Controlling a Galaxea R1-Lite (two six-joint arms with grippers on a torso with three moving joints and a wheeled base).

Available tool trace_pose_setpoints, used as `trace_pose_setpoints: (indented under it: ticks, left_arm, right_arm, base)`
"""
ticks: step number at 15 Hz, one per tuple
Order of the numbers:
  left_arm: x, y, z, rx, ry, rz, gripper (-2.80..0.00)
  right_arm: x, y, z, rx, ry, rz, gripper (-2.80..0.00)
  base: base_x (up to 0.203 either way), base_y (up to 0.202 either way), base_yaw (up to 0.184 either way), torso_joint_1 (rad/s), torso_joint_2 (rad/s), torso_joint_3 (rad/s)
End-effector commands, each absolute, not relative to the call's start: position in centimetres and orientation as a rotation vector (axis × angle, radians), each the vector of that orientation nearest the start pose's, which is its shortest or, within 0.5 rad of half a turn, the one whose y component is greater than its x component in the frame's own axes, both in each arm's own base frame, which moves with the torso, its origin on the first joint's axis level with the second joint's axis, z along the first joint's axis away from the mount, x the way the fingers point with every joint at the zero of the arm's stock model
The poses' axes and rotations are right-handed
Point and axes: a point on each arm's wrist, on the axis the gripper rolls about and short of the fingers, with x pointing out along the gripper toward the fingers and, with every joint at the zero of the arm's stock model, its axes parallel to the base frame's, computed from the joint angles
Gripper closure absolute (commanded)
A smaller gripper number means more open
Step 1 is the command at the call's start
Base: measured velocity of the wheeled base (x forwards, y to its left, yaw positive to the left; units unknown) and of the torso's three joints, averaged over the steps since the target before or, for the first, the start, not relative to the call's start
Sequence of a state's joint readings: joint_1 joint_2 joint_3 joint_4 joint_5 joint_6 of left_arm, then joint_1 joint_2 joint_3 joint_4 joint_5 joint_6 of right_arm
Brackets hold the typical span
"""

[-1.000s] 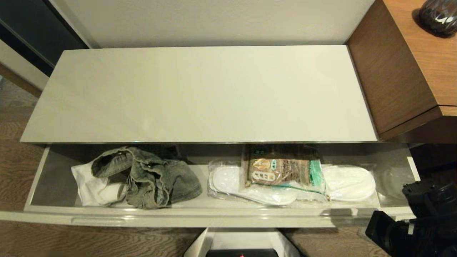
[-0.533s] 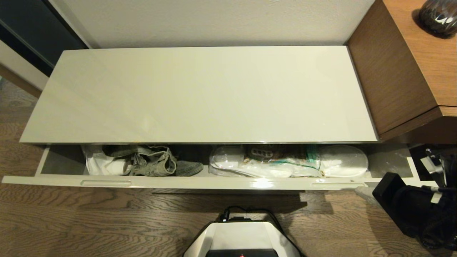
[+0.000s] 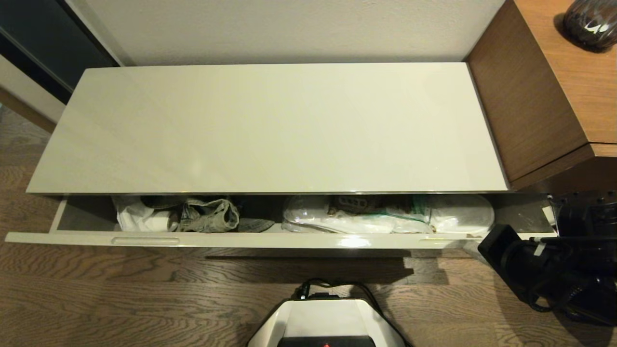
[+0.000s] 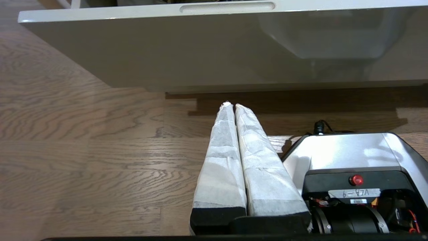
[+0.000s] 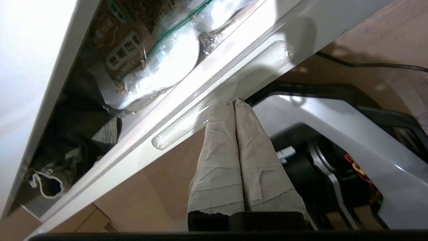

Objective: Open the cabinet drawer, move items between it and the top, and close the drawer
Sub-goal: Close the drawer

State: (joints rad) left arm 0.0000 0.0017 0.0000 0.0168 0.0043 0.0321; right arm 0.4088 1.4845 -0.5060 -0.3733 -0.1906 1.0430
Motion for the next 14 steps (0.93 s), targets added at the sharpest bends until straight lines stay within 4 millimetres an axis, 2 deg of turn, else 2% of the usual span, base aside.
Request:
trace_pose_setpoints:
  ticks: [1,4,8,12,14]
  left_arm:
    - [-2.3,0.0,7.4,0.032,0.021,0.004,0.00]
    - [-2.3,0.0,7.4,0.032,0.020,0.004,0.00]
    - [-2.3,0.0,7.4,0.032,0.020,0.004,0.00]
    - [-2.3,0.0,7.4,0.032,0.020,0.004,0.00]
    - [-2.3,0.0,7.4,0.032,0.020,0.004,0.00]
  right_arm:
    - [22.1,8.5,11.7,0.818,0.649,-0.166,0.00]
    - [22.9,8.6,12.4,0.829,0.580,-0.181,0.00]
    - [22.9,8.2,16.1,0.865,0.475,-0.154,0.00]
    - [21.6,7.1,21.4,0.890,0.401,-0.124,0.00]
    - [21.2,6.9,22.2,0.876,0.384,-0.111,0.00]
  base:
    - [0.000,0.000,0.000,0.000,0.00,0.000]
    - [0.000,0.000,0.000,0.000,0.00,0.000]
    - [0.000,0.000,0.000,-0.001,0.01,-0.004]
    - [0.000,0.000,0.000,0.000,0.00,0.000]
    - [0.000,0.000,0.000,0.000,0.00,0.000]
